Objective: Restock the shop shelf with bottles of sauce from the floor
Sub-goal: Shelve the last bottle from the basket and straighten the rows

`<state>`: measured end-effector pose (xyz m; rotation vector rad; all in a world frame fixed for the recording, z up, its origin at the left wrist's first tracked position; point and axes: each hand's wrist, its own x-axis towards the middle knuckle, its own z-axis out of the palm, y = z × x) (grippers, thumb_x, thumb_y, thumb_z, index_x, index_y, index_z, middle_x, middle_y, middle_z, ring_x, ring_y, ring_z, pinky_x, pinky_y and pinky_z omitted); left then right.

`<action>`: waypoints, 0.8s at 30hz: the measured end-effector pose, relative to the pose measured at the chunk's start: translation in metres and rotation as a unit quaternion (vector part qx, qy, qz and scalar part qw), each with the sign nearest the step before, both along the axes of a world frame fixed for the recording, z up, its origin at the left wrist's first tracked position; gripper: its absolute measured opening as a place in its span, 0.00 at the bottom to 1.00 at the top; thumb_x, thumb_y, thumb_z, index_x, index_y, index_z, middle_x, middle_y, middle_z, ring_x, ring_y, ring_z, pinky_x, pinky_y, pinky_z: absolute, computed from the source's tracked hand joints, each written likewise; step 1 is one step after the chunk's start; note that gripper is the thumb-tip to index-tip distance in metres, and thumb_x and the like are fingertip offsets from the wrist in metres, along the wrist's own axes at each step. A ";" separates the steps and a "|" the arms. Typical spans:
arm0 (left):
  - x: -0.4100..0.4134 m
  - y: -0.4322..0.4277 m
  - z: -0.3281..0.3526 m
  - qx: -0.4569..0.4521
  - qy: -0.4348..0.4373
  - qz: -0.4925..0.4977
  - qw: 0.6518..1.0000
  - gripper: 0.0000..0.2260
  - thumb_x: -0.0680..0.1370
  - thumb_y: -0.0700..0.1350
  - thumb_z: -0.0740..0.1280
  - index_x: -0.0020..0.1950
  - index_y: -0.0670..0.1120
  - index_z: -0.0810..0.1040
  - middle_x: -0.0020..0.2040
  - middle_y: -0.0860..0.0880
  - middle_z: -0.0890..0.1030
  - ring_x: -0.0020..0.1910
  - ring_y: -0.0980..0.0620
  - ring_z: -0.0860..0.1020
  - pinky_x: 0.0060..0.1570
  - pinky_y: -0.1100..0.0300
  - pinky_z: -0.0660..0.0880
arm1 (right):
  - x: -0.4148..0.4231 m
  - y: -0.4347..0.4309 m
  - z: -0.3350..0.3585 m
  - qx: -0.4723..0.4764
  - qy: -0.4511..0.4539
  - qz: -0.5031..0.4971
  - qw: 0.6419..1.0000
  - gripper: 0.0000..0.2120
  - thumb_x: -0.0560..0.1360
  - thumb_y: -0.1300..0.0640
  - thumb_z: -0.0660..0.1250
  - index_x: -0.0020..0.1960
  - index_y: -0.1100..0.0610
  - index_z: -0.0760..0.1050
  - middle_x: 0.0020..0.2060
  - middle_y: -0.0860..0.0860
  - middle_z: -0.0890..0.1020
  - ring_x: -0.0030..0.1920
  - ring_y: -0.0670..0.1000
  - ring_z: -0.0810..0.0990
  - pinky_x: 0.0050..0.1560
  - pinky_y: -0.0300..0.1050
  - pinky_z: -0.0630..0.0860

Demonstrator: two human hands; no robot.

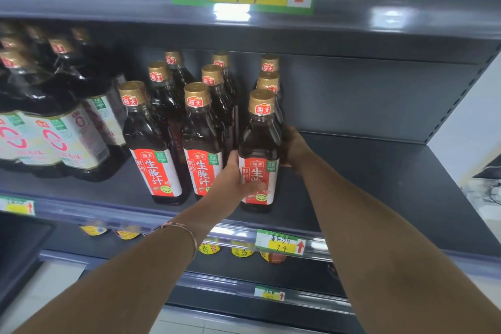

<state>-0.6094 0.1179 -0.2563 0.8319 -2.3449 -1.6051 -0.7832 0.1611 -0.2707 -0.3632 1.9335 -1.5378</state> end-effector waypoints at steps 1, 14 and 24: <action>0.002 0.001 0.000 -0.002 -0.002 -0.001 1.000 0.27 0.72 0.41 0.71 0.66 0.47 0.62 0.58 0.46 0.79 0.58 0.47 0.78 0.62 0.51 0.74 | 0.004 0.001 -0.002 0.018 0.026 0.007 0.999 0.20 0.80 0.55 0.57 0.71 0.53 0.64 0.54 0.47 0.72 0.52 0.52 0.75 0.53 0.49 0.75; 0.066 0.001 0.021 -0.131 -0.012 0.030 0.991 0.15 0.77 0.46 0.62 0.55 0.36 0.78 0.55 0.35 0.80 0.53 0.39 0.78 0.58 0.49 0.73 | 0.080 0.030 -0.007 0.119 0.140 -0.212 0.960 0.17 0.79 0.58 0.57 0.67 0.59 0.68 0.63 0.58 0.74 0.62 0.62 0.74 0.58 0.52 0.72; 0.122 -0.040 0.011 -0.199 0.035 0.273 0.940 0.23 0.72 0.46 0.71 0.62 0.42 0.66 0.61 0.40 0.70 0.60 0.39 0.70 0.57 0.42 0.69 | 0.216 0.008 -0.001 0.030 0.311 -0.288 0.905 0.09 0.77 0.51 0.63 0.49 0.56 0.68 0.47 0.52 0.76 0.49 0.55 0.77 0.51 0.50 0.75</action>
